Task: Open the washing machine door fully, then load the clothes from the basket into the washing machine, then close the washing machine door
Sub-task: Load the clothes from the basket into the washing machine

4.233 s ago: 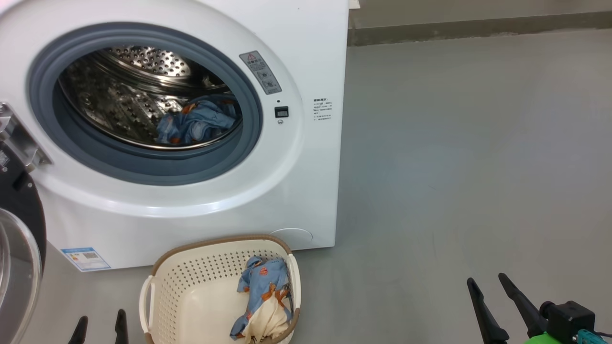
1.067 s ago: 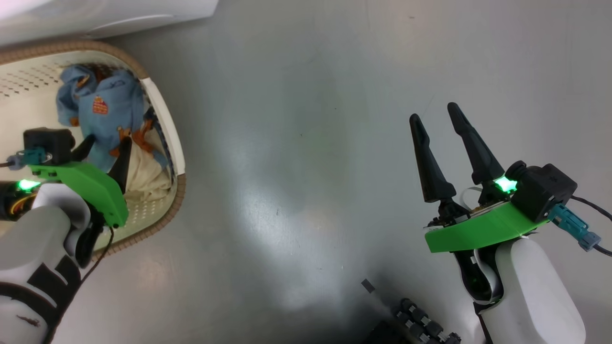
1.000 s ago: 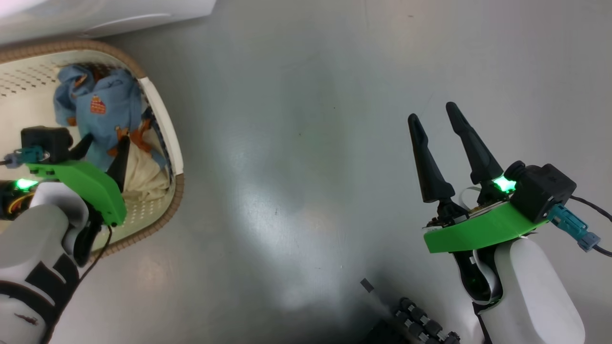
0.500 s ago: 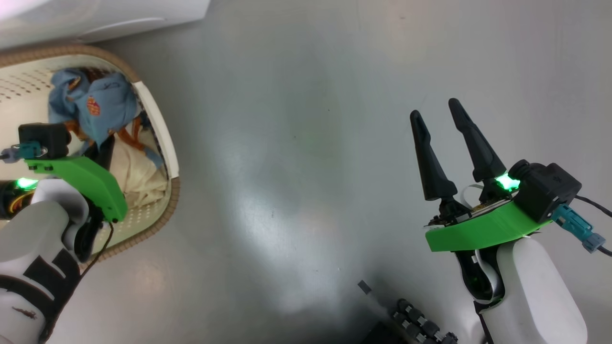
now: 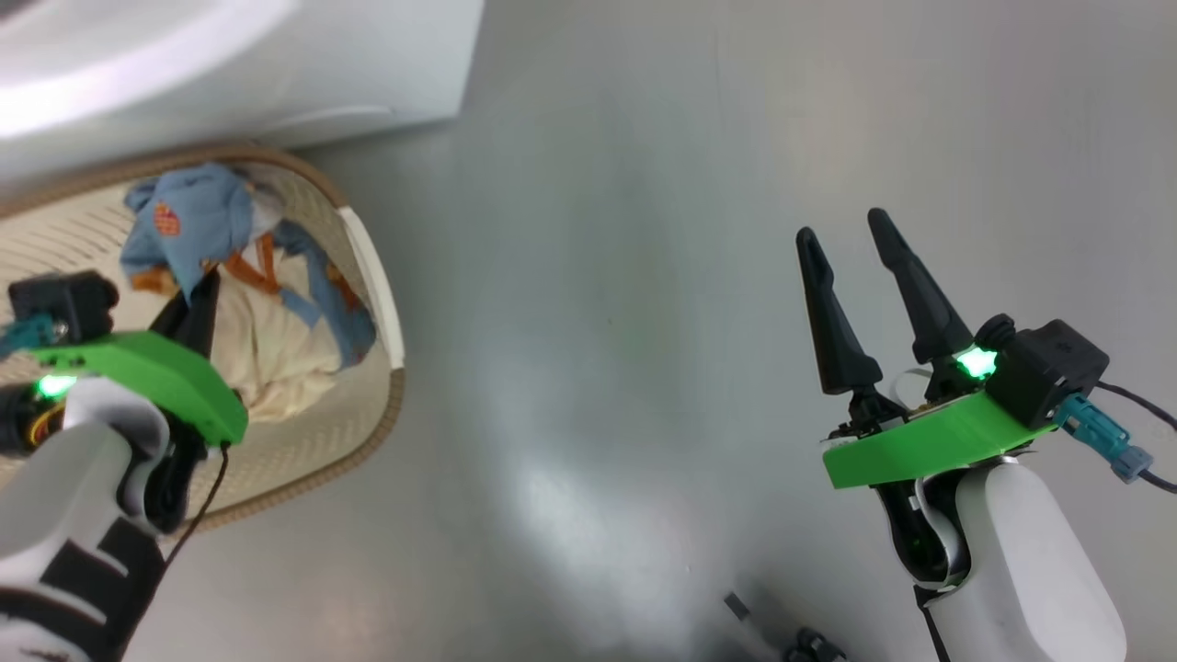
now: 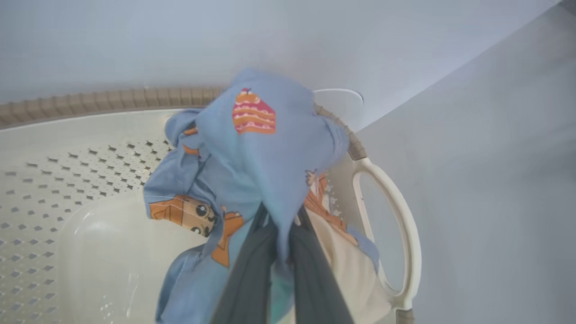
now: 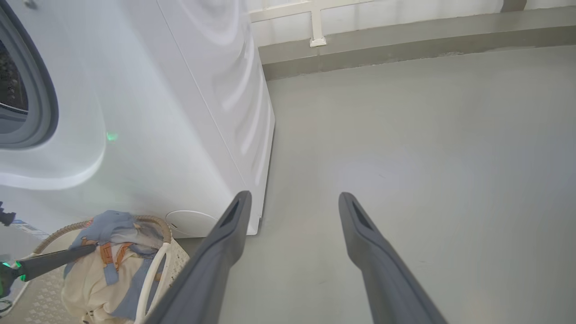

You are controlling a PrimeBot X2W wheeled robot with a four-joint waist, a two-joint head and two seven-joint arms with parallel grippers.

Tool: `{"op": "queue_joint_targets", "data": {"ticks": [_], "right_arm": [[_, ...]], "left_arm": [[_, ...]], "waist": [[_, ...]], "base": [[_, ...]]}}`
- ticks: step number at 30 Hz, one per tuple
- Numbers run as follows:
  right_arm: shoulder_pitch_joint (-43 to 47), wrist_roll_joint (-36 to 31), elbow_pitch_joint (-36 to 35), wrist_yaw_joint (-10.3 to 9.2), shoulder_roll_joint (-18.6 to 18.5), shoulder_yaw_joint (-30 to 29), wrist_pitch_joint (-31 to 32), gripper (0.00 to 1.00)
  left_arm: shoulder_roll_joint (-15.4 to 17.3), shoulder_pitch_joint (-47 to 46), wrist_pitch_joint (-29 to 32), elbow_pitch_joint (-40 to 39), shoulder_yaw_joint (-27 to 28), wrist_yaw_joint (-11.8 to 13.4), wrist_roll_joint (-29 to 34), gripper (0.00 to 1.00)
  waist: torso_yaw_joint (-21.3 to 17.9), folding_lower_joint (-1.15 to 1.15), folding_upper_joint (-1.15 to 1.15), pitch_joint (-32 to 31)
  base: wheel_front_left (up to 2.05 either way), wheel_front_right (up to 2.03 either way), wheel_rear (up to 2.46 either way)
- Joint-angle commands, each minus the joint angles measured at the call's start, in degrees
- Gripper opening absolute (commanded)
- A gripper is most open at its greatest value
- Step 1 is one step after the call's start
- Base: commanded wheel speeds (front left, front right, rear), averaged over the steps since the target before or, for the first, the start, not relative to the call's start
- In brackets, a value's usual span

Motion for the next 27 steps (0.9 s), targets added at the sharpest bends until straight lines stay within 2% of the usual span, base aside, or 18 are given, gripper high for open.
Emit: {"op": "queue_joint_targets", "data": {"ticks": [1, 15, 27], "right_arm": [[2.2, 0.0, -0.7, 0.09, 0.0, 1.0, -0.3, 1.0], [7.9, 1.1, 4.0, 0.09, -3.4, 0.9, -0.3, 1.0], [15.8, 2.2, 5.3, 0.09, -5.7, -0.7, -0.3, 1.0]], "left_arm": [[2.0, 1.4, -0.4, -1.5, 3.0, -0.1, 1.3, 0.0], [-2.2, 18.4, -0.4, -9.7, 22.6, -0.1, 15.6, 0.0], [-5.8, 33.3, -0.4, -22.0, 34.5, -0.1, 26.6, 0.0]], "waist": [[2.4, 0.0, 0.0, -4.2], [7.3, 0.0, 0.0, -19.9], [10.4, 0.0, 0.0, -30.6]], "base": [[0.0, 0.0, 0.0], [0.0, 0.0, 0.0], [0.0, 0.0, 0.0]]}}
